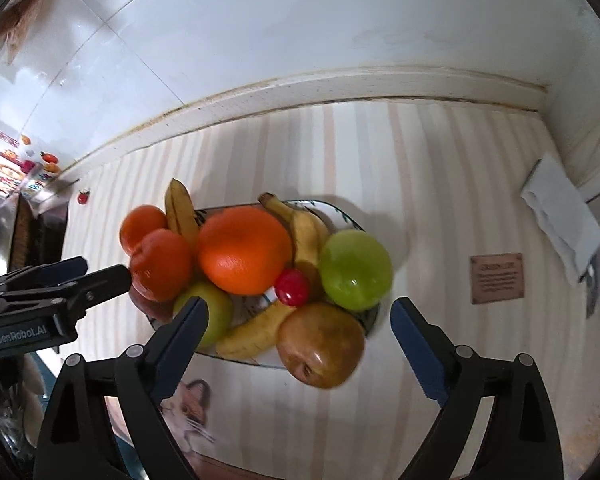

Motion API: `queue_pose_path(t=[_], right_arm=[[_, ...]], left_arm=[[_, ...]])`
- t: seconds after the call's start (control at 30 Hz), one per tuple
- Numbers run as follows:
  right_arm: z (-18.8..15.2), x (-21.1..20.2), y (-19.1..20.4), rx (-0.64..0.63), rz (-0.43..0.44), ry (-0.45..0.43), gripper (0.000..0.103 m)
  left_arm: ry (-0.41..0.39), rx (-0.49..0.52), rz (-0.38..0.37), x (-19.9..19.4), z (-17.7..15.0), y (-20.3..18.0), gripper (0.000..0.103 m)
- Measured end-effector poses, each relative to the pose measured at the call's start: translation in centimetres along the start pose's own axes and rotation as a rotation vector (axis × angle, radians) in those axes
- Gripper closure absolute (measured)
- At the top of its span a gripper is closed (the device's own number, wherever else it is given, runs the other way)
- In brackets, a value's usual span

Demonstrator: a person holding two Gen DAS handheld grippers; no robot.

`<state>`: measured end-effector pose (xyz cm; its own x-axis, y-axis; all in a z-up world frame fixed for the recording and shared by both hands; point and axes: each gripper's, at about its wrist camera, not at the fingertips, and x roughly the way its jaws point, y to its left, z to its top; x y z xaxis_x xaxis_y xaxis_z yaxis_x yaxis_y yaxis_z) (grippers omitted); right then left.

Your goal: Organize fruits

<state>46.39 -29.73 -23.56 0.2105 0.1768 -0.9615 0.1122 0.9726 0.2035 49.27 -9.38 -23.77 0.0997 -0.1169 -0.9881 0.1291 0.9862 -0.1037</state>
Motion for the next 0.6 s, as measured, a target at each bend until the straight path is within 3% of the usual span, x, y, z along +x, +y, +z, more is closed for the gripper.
queue_pose_path(t=[0.33,0.6], right_arm=[[-2.5,-1.7,0.3,0.01,-0.029,-0.017,0.007],[-4.2,-5.5,1.7,0.011,-0.043,-0.09,0.007]], left_arm=[[0.001,-0.007,0.017,-0.5,-3.3,1.0,0.014],[-0.09,-0.01,0.008,-4.4,-5.7,1.5,0.014]])
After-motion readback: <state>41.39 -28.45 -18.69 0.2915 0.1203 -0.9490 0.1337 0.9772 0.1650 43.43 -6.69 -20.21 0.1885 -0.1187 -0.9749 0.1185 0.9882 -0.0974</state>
